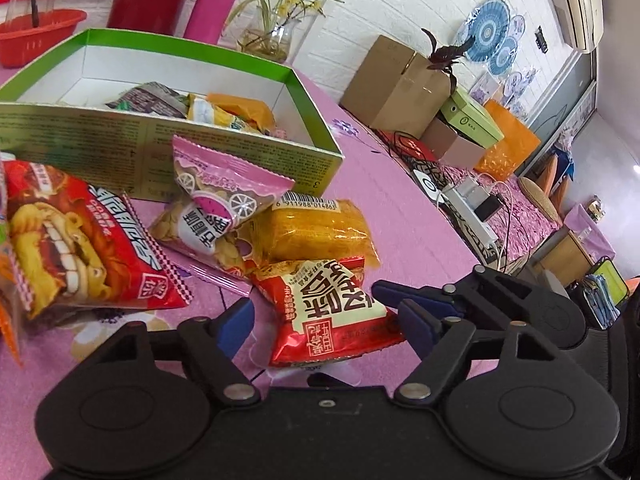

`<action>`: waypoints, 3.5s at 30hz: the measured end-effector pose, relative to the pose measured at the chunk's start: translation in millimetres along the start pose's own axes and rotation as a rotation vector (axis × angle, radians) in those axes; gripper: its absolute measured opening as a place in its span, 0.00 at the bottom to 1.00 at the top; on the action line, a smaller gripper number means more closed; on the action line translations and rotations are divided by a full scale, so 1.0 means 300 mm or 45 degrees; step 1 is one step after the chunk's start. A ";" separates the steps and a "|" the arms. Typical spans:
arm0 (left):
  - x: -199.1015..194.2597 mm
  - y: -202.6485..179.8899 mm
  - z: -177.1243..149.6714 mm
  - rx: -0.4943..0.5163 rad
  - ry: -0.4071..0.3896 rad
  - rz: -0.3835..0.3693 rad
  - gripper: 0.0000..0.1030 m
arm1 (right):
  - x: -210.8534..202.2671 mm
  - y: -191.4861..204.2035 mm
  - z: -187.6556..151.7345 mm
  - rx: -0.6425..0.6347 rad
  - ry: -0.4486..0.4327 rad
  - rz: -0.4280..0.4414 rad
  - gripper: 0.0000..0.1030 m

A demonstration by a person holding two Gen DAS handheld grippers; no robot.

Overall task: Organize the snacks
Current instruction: 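Grasp the red chip bag with the left gripper while the right grasps another red bag, then carry both red bags into the green box and open both grippers, then reach the left gripper to the yellow bread bag and close on it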

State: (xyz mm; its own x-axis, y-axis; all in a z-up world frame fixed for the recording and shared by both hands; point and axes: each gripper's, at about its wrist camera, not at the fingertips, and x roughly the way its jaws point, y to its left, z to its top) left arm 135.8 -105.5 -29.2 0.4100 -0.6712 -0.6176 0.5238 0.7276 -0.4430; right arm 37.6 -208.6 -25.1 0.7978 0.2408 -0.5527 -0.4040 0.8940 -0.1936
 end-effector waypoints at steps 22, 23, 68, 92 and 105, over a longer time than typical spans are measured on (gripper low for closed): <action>-0.163 -0.105 -0.014 0.097 -0.134 -0.048 0.15 | -0.097 0.004 0.023 0.096 -0.076 0.050 0.58; -0.176 -0.117 -0.006 0.110 -0.154 -0.050 0.15 | -0.107 0.009 0.030 0.080 -0.098 0.036 0.58; -0.047 0.106 0.338 0.091 -0.345 0.224 1.00 | 0.194 -0.274 0.257 0.201 -0.278 -0.130 1.00; -0.310 0.003 -0.132 0.028 -0.319 0.224 1.00 | -0.006 -0.117 0.034 0.036 -0.110 -0.061 1.00; -0.302 0.011 -0.160 0.023 -0.277 0.168 1.00 | 0.073 -0.049 0.013 -0.235 -0.019 0.126 0.73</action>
State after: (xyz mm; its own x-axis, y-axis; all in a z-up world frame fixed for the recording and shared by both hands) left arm 64.7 -35.5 -6.0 0.6257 -0.5869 -0.5138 0.4676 0.8094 -0.3553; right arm 62.6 -214.9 -31.2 0.7563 0.3307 -0.5645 -0.5545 0.7819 -0.2849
